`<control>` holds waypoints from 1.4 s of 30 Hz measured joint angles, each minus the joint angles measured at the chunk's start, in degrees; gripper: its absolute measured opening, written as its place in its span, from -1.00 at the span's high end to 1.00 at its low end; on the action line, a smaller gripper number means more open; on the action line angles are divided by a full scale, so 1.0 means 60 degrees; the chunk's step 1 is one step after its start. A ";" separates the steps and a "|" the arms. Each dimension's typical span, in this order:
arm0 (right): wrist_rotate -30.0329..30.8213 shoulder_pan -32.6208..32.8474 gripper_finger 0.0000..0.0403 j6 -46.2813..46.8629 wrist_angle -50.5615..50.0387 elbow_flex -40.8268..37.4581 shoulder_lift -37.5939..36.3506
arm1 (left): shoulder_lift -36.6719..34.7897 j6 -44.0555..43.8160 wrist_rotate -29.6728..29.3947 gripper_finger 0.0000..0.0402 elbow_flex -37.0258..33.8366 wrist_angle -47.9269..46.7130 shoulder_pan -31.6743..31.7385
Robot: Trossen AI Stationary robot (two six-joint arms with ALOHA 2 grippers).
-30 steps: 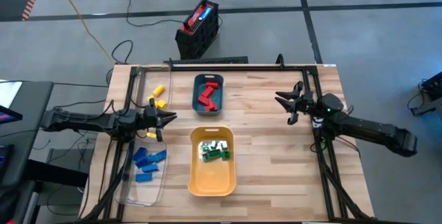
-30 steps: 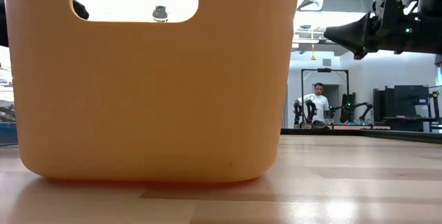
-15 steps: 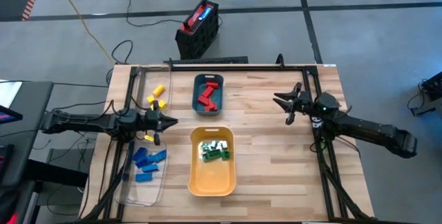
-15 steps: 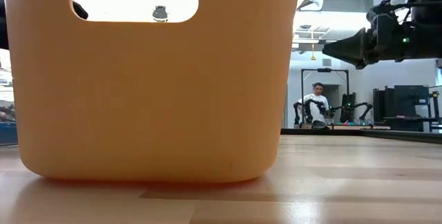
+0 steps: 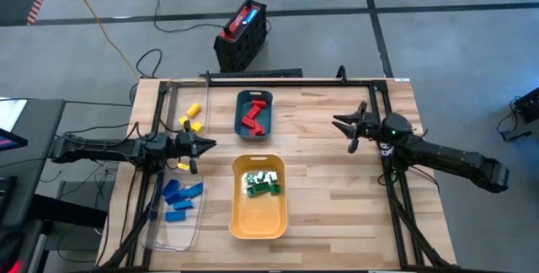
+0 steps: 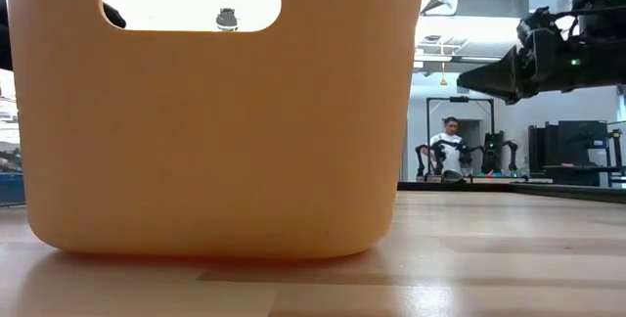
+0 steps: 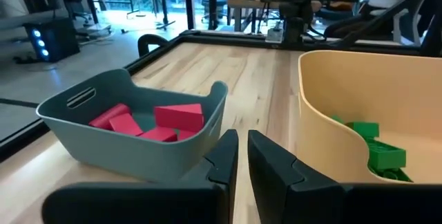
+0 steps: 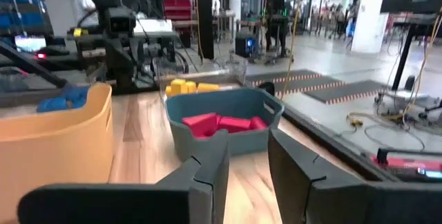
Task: Sort blocks
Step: Return to Home Position
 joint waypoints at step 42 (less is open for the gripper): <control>0.0204 -0.0142 0.45 0.0004 -0.3800 -0.0011 -0.3982 | 0.0000 -0.0390 0.0055 0.86 -0.0007 -0.0502 0.0000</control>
